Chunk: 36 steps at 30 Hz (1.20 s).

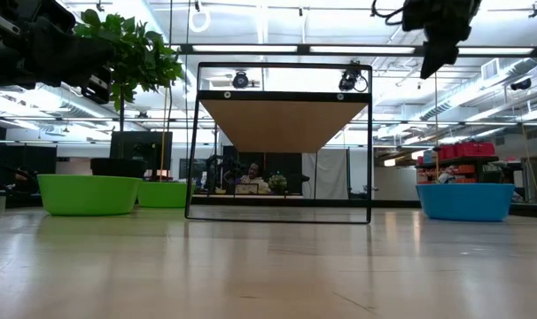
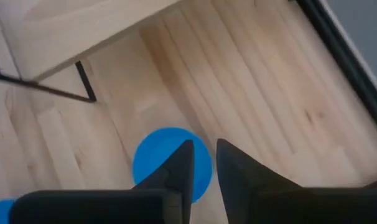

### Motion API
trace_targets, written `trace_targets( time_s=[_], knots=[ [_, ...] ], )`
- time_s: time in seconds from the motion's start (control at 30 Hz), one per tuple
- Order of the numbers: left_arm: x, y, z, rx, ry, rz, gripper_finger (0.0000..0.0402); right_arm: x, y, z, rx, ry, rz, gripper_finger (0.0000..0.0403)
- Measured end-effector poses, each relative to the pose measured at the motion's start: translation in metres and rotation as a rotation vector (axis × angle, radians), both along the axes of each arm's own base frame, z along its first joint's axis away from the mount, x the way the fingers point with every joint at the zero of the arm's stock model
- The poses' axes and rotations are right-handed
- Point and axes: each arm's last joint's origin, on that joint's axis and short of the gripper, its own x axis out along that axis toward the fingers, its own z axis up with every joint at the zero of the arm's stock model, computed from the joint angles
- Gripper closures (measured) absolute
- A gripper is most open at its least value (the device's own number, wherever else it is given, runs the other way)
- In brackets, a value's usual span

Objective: Pick & Place Mini bowls
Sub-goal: Stack the top blue bowl on the blue bowl on the shelf

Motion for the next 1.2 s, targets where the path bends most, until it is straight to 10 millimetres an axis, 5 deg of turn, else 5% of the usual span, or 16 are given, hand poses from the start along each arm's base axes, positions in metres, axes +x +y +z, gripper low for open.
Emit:
trace_targets(
  time_s=[0.57, 0.9, 1.2],
  knots=[
    [0.000, 0.000, 0.000, 0.000, -0.001, 0.000, 0.0371, -0.003, 0.014, 0.002, -0.248, 0.055, 0.535, 0.0330],
    [0.000, 0.000, 0.000, 0.000, -0.001, 0.000, 0.0371, 0.009, 0.013, -0.007, -0.231, 0.091, 0.598, 0.0330],
    [0.000, 0.000, 0.000, 0.000, 0.000, 0.000, 0.0371, 0.007, 0.011, -0.053, -0.127, 0.252, 0.484, 0.0330]
  ],
)
